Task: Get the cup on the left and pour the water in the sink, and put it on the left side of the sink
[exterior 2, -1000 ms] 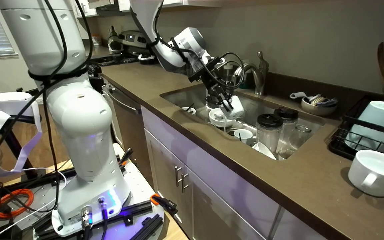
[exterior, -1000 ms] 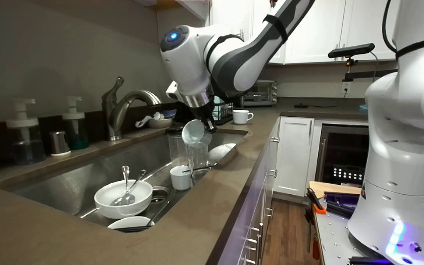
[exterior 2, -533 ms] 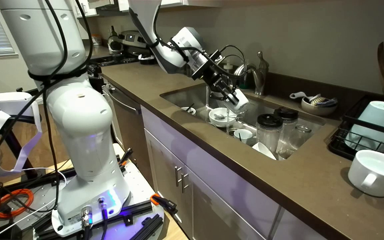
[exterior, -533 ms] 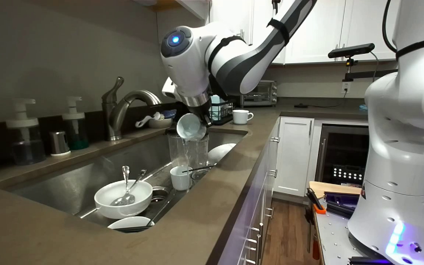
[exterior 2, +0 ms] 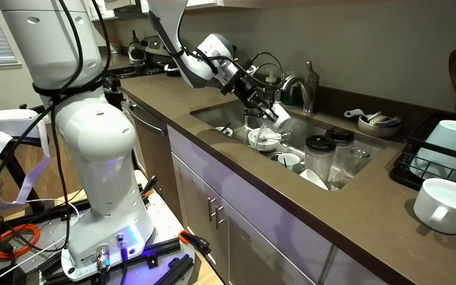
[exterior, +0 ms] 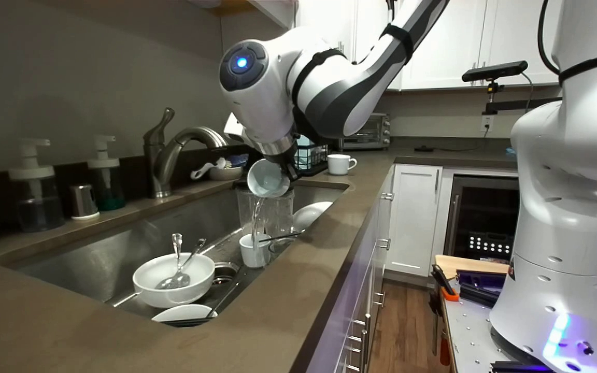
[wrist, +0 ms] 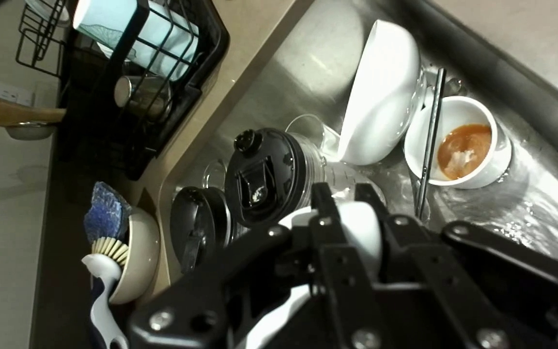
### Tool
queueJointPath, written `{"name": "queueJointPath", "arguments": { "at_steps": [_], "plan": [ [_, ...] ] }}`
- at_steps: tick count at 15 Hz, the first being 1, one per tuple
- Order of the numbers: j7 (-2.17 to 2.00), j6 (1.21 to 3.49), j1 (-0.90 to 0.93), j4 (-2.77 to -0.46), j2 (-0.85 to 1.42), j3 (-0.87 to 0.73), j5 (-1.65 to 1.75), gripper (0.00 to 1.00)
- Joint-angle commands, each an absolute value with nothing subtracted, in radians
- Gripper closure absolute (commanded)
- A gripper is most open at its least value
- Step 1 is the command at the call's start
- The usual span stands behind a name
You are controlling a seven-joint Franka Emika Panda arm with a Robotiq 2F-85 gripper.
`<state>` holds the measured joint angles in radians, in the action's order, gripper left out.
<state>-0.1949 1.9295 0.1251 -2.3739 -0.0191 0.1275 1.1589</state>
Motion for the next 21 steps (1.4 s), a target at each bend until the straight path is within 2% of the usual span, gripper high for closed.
{"name": "queueJointPath", "arguments": {
  "at_steps": [1,2,21],
  "plan": [
    [-0.194,1.928,0.124,-2.373,-0.018,0.125,1.157,0.84],
    [-0.194,1.928,0.123,-2.373,-0.018,0.124,1.157,0.94],
    [-0.131,1.877,0.071,-2.387,-0.025,0.043,1.292,0.94]
  ]
}}
